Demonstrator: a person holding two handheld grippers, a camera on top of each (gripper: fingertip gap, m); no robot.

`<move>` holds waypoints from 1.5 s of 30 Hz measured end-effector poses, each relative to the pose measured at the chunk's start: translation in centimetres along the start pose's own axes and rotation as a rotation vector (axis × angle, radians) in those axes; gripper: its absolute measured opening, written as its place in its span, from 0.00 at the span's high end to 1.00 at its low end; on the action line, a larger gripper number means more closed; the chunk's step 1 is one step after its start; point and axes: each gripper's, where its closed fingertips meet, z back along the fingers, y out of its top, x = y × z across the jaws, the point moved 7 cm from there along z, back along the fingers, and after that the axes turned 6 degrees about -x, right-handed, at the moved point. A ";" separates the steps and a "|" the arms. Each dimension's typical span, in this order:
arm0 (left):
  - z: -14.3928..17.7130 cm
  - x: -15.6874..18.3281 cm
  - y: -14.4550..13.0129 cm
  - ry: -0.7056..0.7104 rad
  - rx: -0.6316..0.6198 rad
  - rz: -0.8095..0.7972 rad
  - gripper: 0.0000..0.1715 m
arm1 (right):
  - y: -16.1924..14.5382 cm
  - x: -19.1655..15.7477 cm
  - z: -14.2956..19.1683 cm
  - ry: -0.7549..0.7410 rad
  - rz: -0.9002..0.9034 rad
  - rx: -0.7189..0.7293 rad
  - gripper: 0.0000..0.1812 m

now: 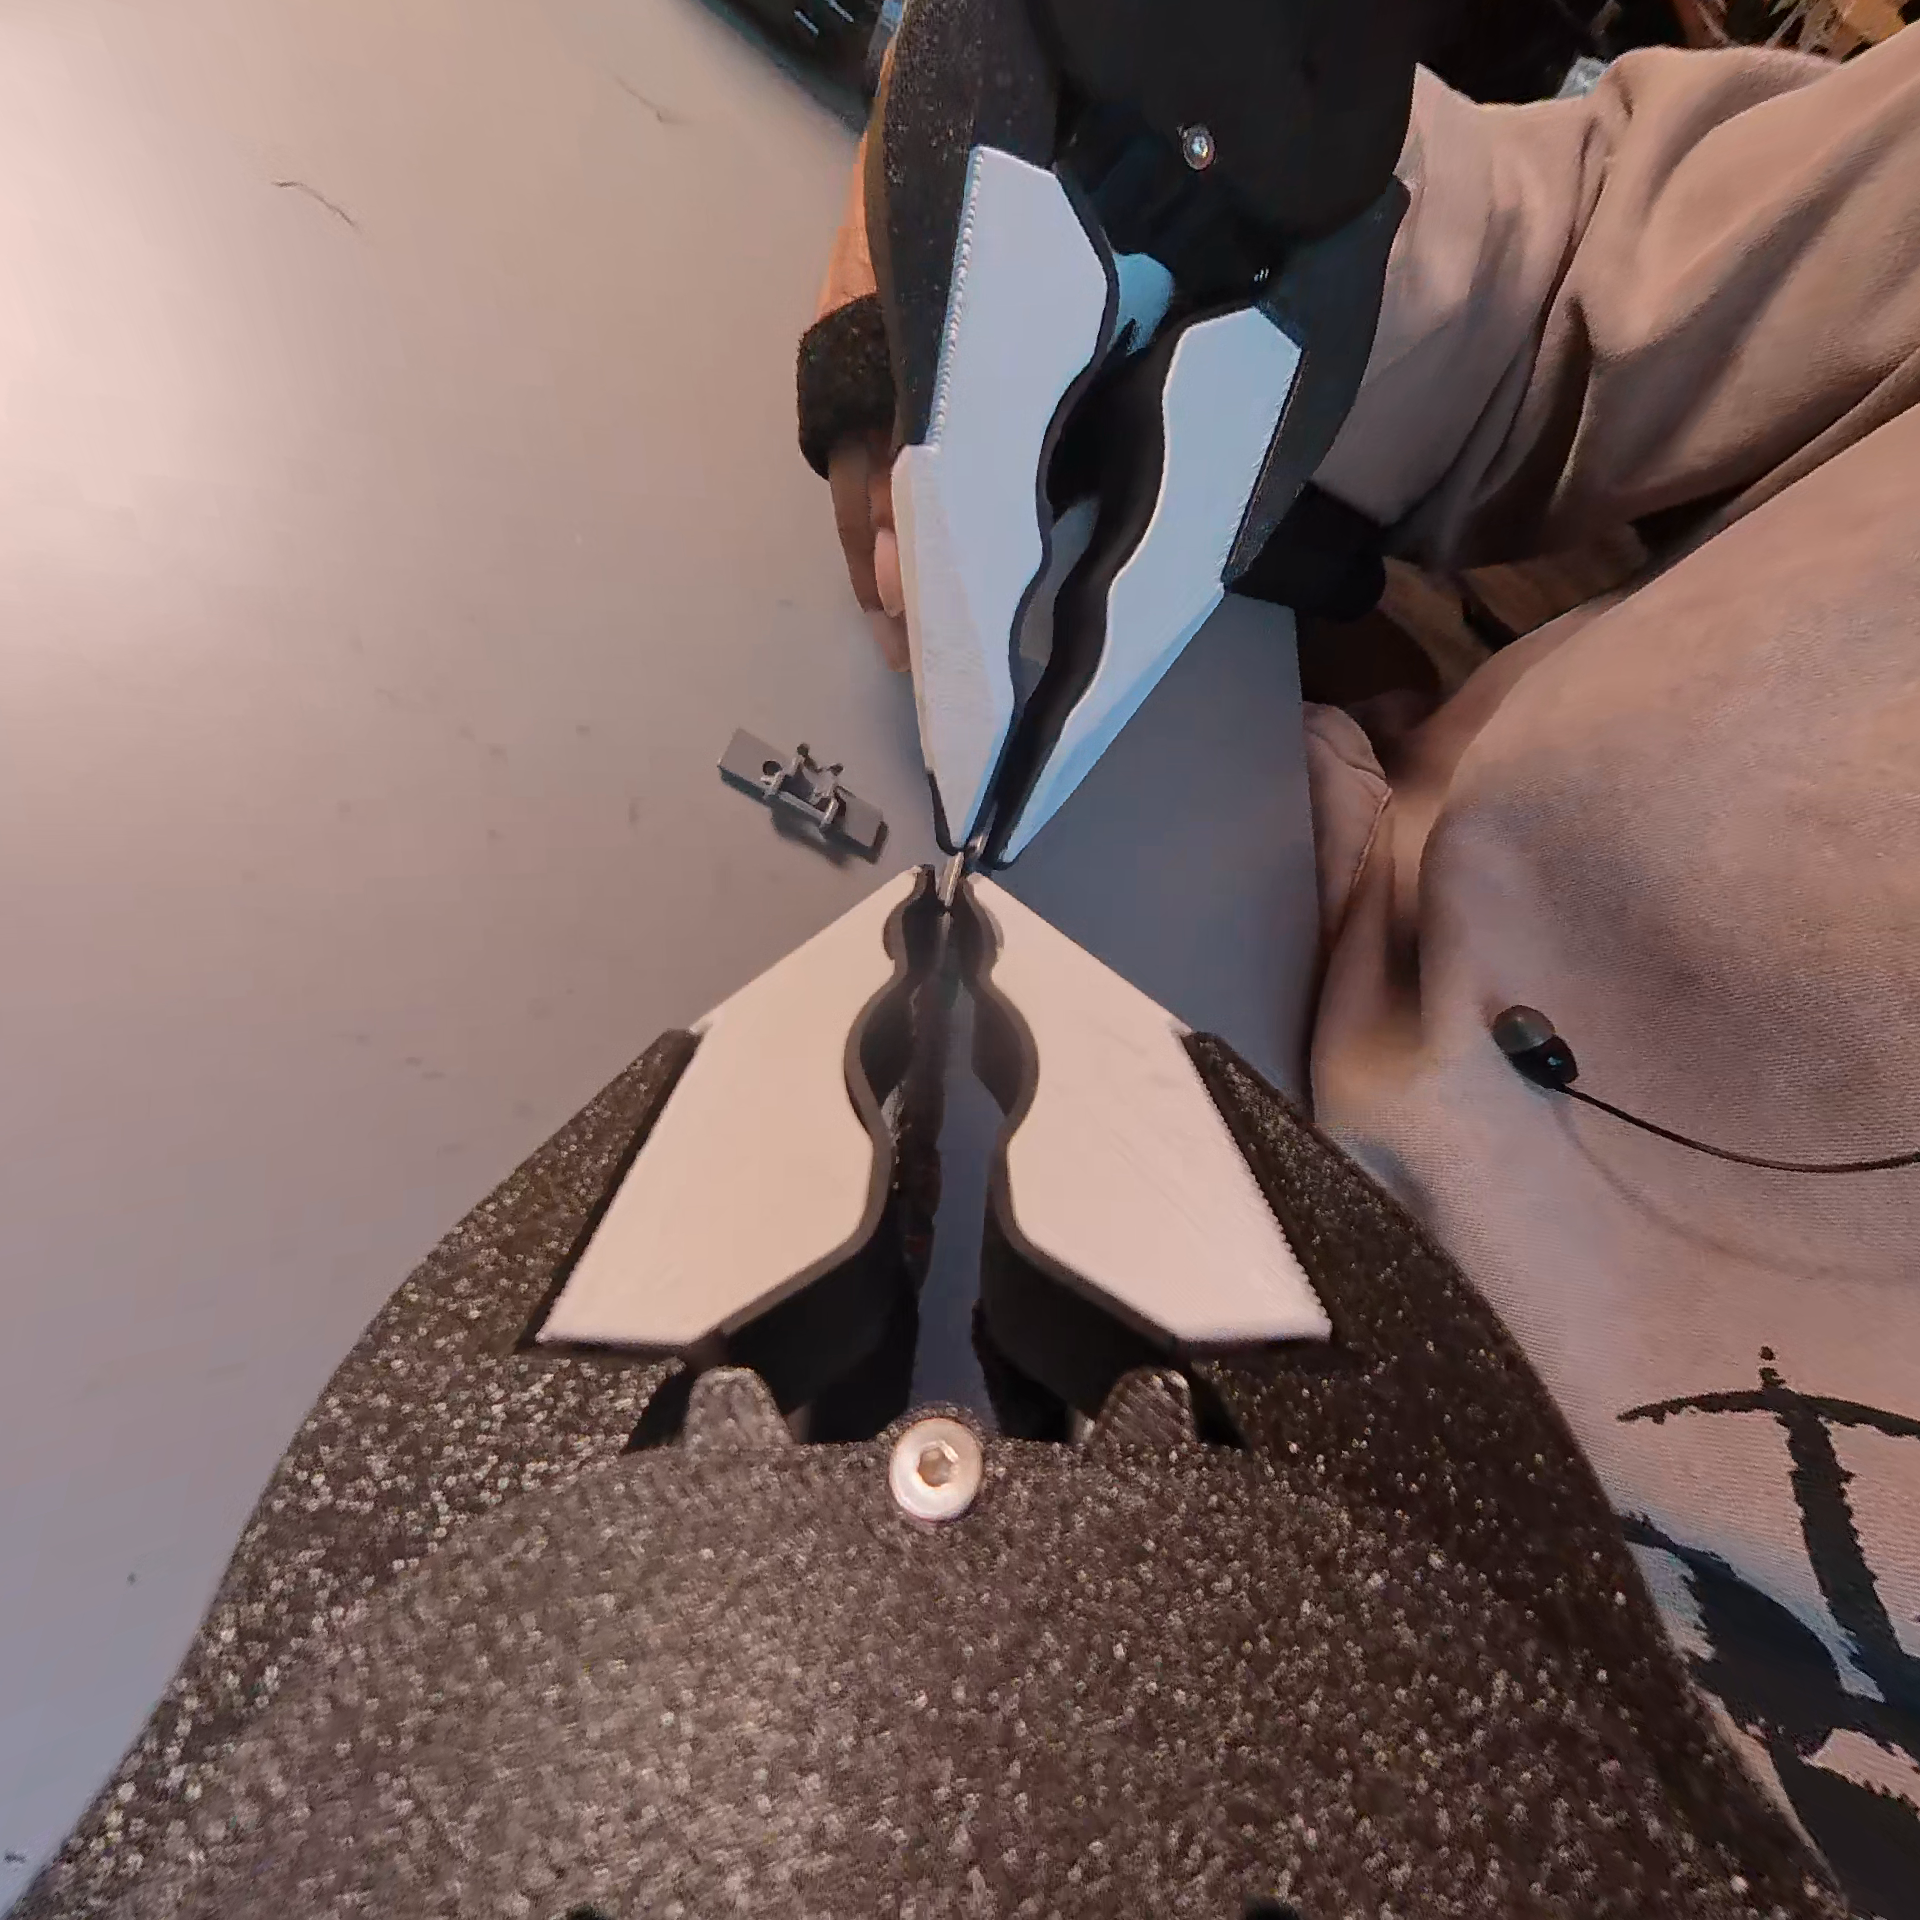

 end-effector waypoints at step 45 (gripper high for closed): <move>-0.5 -0.2 -0.1 0.128 -0.019 -0.036 0.98 | -0.7 0.3 -0.1 0.012 -0.046 -0.015 1.00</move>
